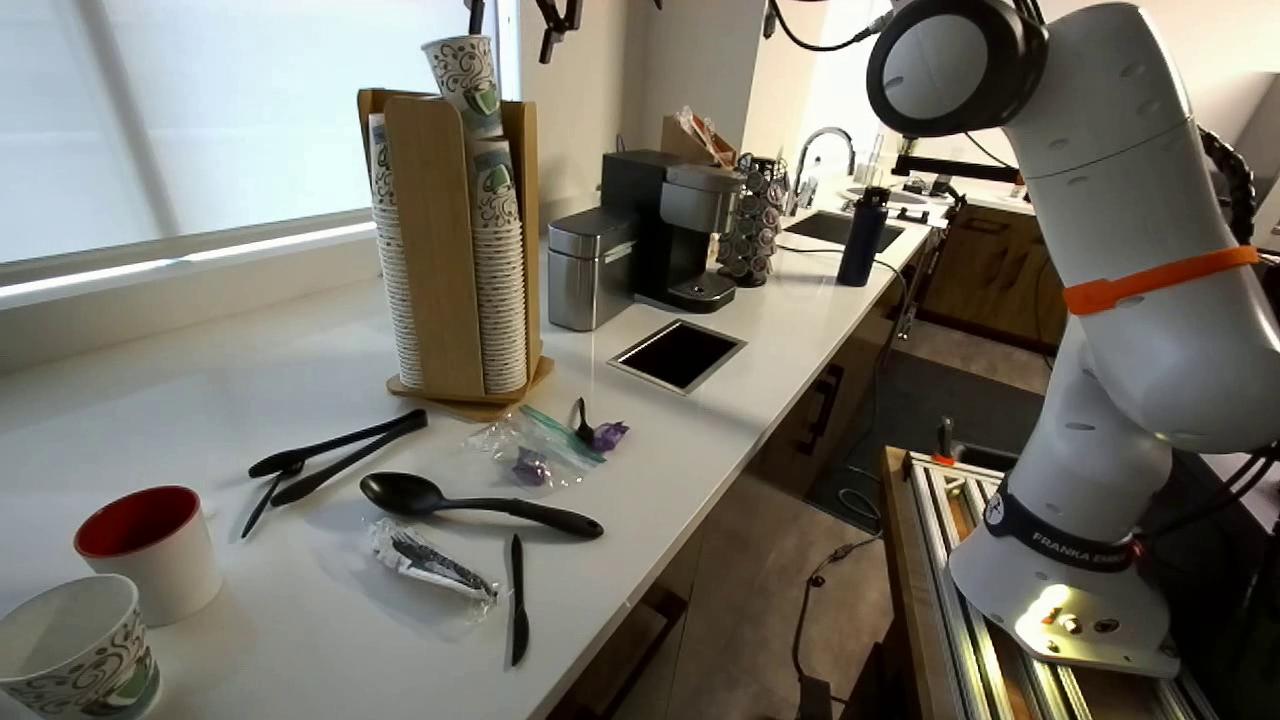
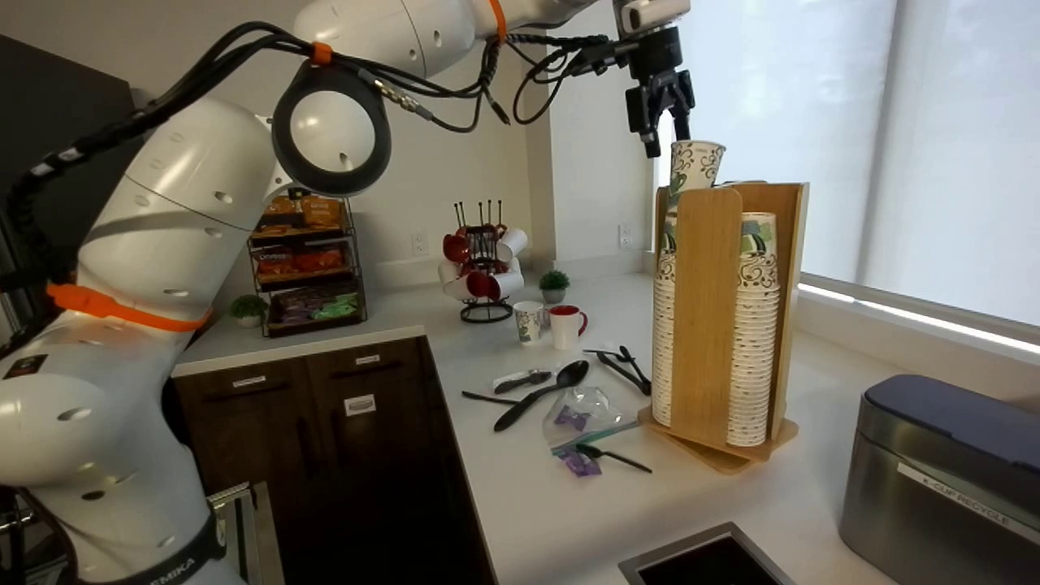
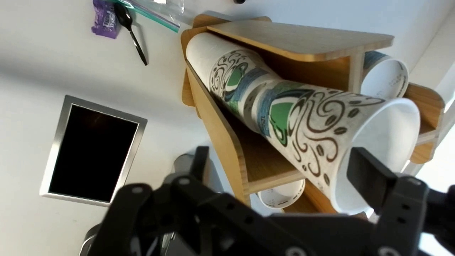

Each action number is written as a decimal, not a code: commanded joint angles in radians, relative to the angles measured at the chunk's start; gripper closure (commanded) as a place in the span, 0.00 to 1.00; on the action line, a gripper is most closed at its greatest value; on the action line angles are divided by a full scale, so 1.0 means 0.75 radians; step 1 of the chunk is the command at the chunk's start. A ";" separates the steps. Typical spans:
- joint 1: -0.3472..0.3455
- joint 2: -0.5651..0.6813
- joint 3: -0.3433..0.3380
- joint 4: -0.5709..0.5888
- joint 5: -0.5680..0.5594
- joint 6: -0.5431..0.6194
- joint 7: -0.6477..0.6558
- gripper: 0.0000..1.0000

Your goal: Pick up the coffee cup on the right and place it on top of the stacked cups on the far right.

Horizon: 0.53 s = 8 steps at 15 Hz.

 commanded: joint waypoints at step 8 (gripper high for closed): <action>0.011 -0.022 0.009 0.058 0.007 0.014 -0.008 0.00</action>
